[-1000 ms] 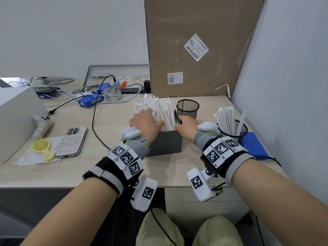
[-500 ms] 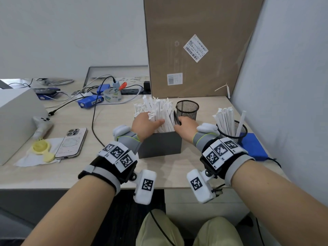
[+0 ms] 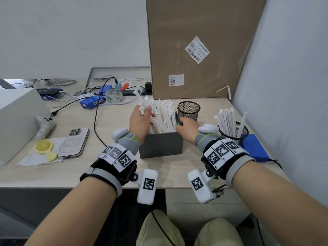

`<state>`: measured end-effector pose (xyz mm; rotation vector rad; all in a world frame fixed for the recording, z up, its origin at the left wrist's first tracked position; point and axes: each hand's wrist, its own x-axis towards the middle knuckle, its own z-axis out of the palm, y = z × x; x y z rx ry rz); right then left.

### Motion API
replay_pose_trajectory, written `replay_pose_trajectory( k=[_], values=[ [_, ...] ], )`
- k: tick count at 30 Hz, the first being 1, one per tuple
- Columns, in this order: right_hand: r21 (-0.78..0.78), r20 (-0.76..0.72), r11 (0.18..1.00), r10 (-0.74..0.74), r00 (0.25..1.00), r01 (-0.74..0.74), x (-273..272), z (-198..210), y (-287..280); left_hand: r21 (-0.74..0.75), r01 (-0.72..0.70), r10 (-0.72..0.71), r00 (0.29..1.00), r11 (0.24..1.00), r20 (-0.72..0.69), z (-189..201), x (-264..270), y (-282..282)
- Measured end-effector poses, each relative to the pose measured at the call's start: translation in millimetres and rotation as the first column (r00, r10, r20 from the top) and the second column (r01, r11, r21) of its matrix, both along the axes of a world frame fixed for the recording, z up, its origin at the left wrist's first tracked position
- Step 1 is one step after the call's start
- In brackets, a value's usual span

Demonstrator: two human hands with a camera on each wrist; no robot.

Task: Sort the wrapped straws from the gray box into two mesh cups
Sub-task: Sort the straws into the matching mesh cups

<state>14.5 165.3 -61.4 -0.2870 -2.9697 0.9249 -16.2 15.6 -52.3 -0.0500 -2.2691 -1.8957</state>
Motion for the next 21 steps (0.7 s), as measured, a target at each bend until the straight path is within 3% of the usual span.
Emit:
replay_pose_trajectory(
  k=[6, 12, 21],
  values=[
    [-0.012, 0.005, 1.000, -0.001, 1.000, 0.001, 0, 0, 0, 0.199, -0.062, 0.063, 0.998, 0.978, 0.000, 3, -4, -2],
    [-0.003, 0.016, 1.000, -0.012, 1.000, 0.012, -1, -1, 0, 0.323, -0.035, 0.079, 0.989, 0.946, -0.123, 26, -8, -3],
    [-0.019, 0.014, 1.000, -0.017, 1.000, 0.017, -1, -2, 0, 0.345, -0.117, 0.186, 0.967, 0.931, -0.174, 45, -18, 3]
  ],
)
